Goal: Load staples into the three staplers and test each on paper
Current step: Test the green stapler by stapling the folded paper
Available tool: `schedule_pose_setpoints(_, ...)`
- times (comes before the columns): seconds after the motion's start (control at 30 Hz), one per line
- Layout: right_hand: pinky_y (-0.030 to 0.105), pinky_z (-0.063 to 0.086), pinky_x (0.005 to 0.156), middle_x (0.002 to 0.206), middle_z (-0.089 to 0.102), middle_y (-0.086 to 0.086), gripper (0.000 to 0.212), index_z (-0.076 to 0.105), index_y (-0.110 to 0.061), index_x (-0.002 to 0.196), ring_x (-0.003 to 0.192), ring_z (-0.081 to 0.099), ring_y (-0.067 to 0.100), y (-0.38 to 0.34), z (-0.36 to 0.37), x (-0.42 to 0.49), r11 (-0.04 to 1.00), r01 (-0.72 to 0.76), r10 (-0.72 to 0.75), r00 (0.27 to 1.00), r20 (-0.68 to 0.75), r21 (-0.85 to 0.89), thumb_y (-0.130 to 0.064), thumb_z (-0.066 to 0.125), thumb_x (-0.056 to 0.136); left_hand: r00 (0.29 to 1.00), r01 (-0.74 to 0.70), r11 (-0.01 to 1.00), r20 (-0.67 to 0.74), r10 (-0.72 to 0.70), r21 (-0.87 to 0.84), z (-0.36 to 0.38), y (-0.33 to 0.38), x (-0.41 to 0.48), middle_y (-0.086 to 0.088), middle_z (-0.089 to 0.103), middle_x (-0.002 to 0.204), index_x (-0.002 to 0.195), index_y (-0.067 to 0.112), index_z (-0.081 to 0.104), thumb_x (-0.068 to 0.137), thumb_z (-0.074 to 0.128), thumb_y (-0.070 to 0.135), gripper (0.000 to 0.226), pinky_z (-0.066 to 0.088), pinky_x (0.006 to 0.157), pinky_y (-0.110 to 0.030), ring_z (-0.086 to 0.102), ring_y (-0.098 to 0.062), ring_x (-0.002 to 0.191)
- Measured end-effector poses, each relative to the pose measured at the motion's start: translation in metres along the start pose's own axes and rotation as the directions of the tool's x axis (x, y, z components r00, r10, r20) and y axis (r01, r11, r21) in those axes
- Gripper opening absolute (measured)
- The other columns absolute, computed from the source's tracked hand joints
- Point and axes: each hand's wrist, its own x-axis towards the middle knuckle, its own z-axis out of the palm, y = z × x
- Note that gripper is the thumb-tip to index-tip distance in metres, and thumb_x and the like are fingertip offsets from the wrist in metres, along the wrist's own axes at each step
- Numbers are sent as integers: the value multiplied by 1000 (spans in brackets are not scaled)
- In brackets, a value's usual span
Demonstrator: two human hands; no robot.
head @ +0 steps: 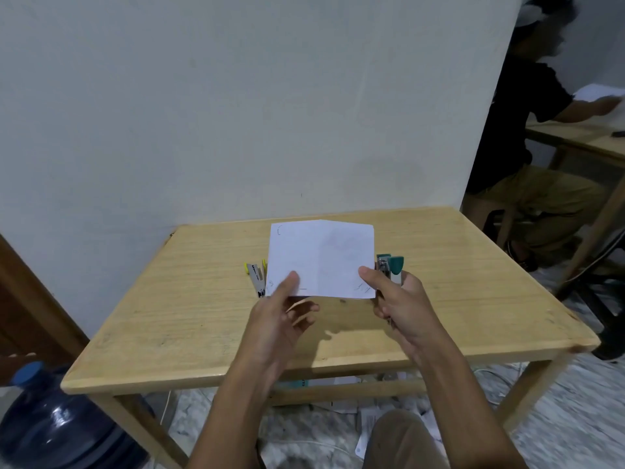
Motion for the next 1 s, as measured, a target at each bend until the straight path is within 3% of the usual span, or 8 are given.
schedule_pose_setpoints(0.1,23,27,49,53,41,-10,13,61,-15,82,43,30,6,-8,-15,4,997,-7,10,999,36,-82,-21,71,89,1000,-19,994,23,17,112,-19,15,9,-10,69,98,109,6,67,84,68,27,33,53,70,-31,64,-19,80)
schedule_pose_setpoints(0.23,25,29,53,56,53,-14,12,62,-17,82,39,37,2,-17,-27,11,983,-11,15,1000,19,-181,-23,67,91,997,-25,941,73,0,337,-23,23,21,1,63,63,89,8,68,90,65,14,7,42,65,-31,52,-11,54)
schedule_pose_setpoints(0.37,25,34,55,63,49,-10,20,63,-22,78,51,41,6,-20,-39,20,966,-48,13,990,-137,-253,-37,65,92,998,-54,908,14,53,416,-7,20,47,1,52,57,90,6,64,90,66,11,6,42,55,-26,44,-14,52)
schedule_pose_setpoints(0.53,27,31,54,72,30,6,33,50,-18,72,56,30,15,-20,-58,32,954,-65,6,980,-197,-294,-41,67,89,976,-35,960,-196,92,278,39,-5,98,-13,63,81,113,12,52,87,66,6,30,56,61,-33,56,-20,56)
schedule_pose_setpoints(0.67,26,27,51,64,27,1,31,48,-18,75,52,26,15,-25,-67,45,941,-64,4,984,-177,-333,-39,66,89,970,-4,983,-240,49,183,83,-32,146,-18,62,107,136,20,36,87,59,-3,59,60,76,-42,64,-28,71)
schedule_pose_setpoints(0.77,23,25,46,57,26,-3,30,46,-17,78,49,23,14,-31,-76,64,940,-60,-7,980,-196,-335,-36,66,90,952,-16,963,-291,97,269,115,-51,178,-11,54,131,140,19,38,87,56,-2,60,56,88,-43,64,-31,103)
schedule_pose_setpoints(0.93,22,23,43,55,26,-5,32,44,-17,75,50,23,14,-38,-88,91,943,-19,-49,979,-196,-332,-33,67,90,959,-27,808,-213,188,588,150,-68,211,-10,51,140,136,11,45,93,54,12,44,46,100,-38,55,-32,121)
schedule_pose_setpoints(1.0,22,25,43,58,27,-2,29,46,-15,79,51,24,14,-39,-95,98,943,-1,-71,976,-204,-332,-33,67,90,976,-67,576,-67,207,815,155,-72,220,-12,48,144,138,8,45,94,55,23,48,42,102,-34,49,-31,128)
